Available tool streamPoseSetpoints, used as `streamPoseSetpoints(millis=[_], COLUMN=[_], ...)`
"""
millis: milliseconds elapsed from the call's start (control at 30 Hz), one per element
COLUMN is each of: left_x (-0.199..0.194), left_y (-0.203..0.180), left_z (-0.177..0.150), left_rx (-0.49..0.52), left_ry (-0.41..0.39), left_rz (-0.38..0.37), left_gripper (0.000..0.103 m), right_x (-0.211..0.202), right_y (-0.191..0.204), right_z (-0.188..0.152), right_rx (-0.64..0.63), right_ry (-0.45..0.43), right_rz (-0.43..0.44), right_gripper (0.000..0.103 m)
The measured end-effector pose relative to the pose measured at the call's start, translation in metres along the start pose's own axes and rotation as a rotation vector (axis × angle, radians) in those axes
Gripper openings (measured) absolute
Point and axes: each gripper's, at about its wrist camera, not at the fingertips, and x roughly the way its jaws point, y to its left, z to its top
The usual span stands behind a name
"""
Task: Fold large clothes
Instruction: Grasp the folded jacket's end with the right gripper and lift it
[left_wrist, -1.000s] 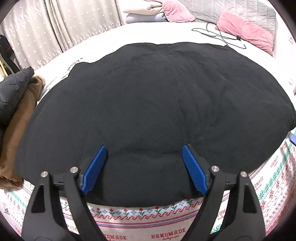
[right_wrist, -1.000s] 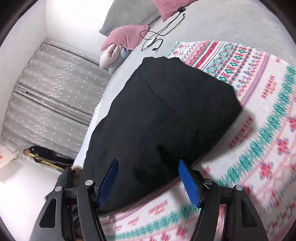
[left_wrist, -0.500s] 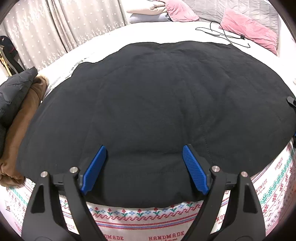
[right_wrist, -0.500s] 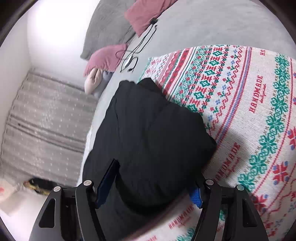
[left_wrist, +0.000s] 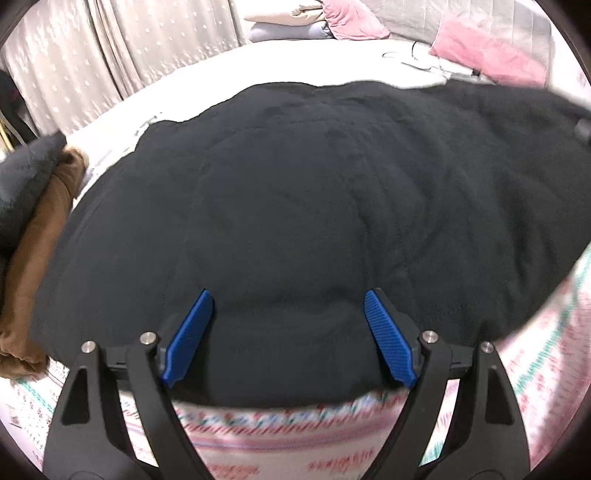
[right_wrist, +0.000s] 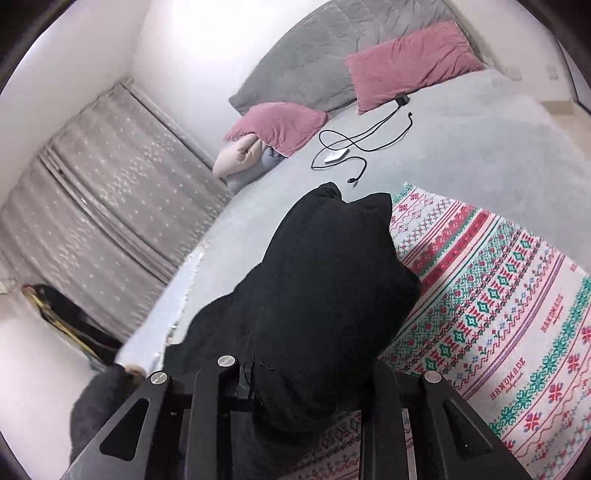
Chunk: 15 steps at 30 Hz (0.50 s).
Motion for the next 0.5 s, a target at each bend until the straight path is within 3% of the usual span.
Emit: streamPoseSetpoints(millis=[167, 267, 333, 500], left_x=[-0.041, -0.058, -0.066, -0.104], left_y=[0.072, 0.114, 0.137, 0.196], left_z=[-0.008, -0.011, -0.009, 0.0], left_rx=[-0.094, -0.142, -0.172, -0.285], left_ry=[-0.039, -0.06, -0.057, -0.128], left_rz=[0.008, 0.036, 0.045, -0.012], left_gripper=[0.084, 0.084, 0.084, 0.084], right_x=[0.012, -0.001, -0.008, -0.023], right_y=[-0.01, -0.004, 0.019, 0.108], right_z=[0.002, 0.0, 0.002, 0.002], right_rx=[0.033, 0.015, -0.035, -0.263], right_ry=[0.027, 0.01, -0.017, -0.116], right_rz=[-0.098, -0.109, -0.103, -0.096], right_gripper=[0.026, 0.026, 0.026, 0.025])
